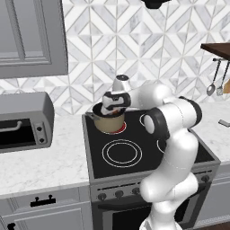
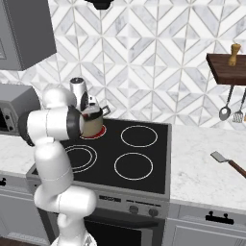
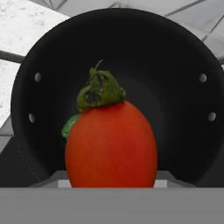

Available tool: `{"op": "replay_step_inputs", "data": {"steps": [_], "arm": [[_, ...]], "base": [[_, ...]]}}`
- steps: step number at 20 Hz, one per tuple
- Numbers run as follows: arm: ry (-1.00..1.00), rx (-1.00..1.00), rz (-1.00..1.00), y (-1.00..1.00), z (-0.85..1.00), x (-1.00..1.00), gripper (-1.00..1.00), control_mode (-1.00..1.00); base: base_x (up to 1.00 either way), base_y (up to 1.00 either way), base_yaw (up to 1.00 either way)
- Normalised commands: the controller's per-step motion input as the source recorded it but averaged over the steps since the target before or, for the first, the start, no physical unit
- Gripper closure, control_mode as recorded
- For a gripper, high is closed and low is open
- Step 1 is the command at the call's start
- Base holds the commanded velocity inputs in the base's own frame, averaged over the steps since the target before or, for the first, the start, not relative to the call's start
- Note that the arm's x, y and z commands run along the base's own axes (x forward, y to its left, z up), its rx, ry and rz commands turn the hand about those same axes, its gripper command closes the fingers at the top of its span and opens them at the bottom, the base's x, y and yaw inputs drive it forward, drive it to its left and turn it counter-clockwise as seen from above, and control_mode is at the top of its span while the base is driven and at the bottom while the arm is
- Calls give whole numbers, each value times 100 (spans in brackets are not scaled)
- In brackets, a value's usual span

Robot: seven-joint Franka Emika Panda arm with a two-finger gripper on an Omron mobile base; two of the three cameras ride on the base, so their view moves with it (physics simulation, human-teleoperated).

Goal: Put the broccoli and tomato in the pot. Retrieve the spatula and lightly stir the vegetables in the pot.

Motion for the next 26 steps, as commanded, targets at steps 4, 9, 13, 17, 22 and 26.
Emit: {"op": "replay_step_inputs", "data": {"steps": [4,9,13,17,22,26], "arm": [[-5,0,0,2,-37,13,100,-100],[-7,0,0,0,-18,8,-100,-100],[-1,0,0,0,0,17,-100,-100],[-1,4,-3,0,24,2,-100,-100],[0,6,-2,0,61,-1,-100,-100],[-13,8,0,-15,98,-70,-100,-100]], "base": [[0,0,0],[0,0,0],[0,0,0],[0,0,0],[0,0,0],[0,0,0]]}}
